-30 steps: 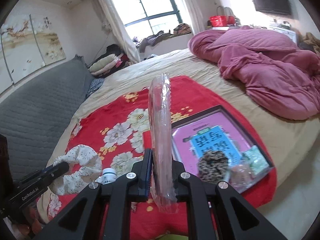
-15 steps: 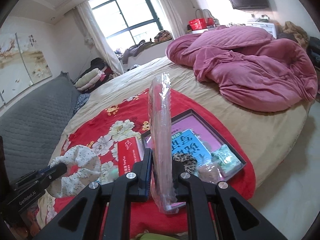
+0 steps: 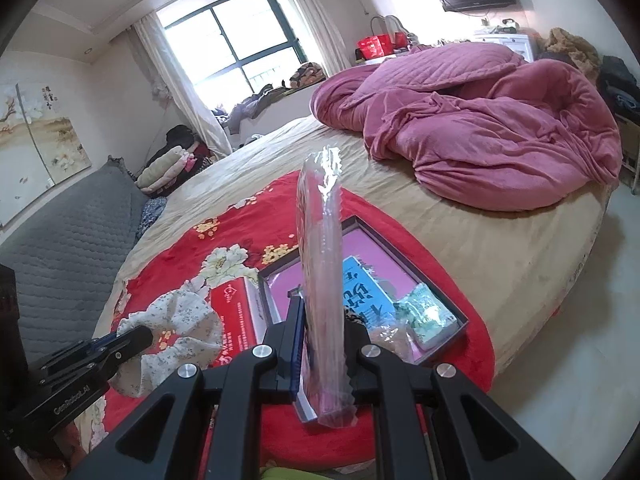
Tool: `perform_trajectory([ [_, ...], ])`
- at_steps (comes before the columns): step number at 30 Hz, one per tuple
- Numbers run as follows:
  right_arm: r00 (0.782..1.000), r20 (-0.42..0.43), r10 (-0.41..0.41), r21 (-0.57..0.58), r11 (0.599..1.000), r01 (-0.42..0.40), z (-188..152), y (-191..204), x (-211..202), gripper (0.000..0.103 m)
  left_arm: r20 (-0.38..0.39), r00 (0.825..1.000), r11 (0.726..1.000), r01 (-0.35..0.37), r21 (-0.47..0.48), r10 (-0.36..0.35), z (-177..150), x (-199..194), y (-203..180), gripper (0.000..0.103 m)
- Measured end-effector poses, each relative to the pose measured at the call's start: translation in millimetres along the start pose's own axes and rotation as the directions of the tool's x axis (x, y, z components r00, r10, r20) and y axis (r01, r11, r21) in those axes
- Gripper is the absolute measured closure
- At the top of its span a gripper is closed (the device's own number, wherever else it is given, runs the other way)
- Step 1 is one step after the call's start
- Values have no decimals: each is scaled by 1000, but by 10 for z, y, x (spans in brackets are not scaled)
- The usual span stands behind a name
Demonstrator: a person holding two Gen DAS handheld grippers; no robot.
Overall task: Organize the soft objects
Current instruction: 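Carry the scrunchie and plastic bag over the pink book box, then lower both items into the box and open both grippers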
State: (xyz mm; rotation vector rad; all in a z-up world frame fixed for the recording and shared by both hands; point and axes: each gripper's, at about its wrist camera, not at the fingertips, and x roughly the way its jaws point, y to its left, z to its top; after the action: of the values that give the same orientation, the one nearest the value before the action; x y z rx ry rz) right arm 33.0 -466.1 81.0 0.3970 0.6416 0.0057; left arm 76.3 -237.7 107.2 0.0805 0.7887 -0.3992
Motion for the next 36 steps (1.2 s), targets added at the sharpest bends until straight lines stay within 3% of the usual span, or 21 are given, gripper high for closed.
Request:
perform_trajectory([
  [12, 999, -32, -14, 42, 999, 15, -51, -221, 290, 90, -86, 996, 999, 35, 18, -33, 8, 654, -153, 89],
  [19, 997, -80, 17, 81, 997, -11, -57, -340, 738, 91, -167, 985, 999, 52, 14, -49, -4, 1163, -243, 89],
  [28, 990, -134, 39, 153, 988, -19, 0, -534, 1317, 91, -206, 978, 998, 51, 42, -42, -1, 1519, -345, 89],
  [36, 975, -215, -47, 114, 991, 73, -68, -587, 1700, 90, -244, 970, 998, 38, 58, -22, 2, 1746, -342, 88],
])
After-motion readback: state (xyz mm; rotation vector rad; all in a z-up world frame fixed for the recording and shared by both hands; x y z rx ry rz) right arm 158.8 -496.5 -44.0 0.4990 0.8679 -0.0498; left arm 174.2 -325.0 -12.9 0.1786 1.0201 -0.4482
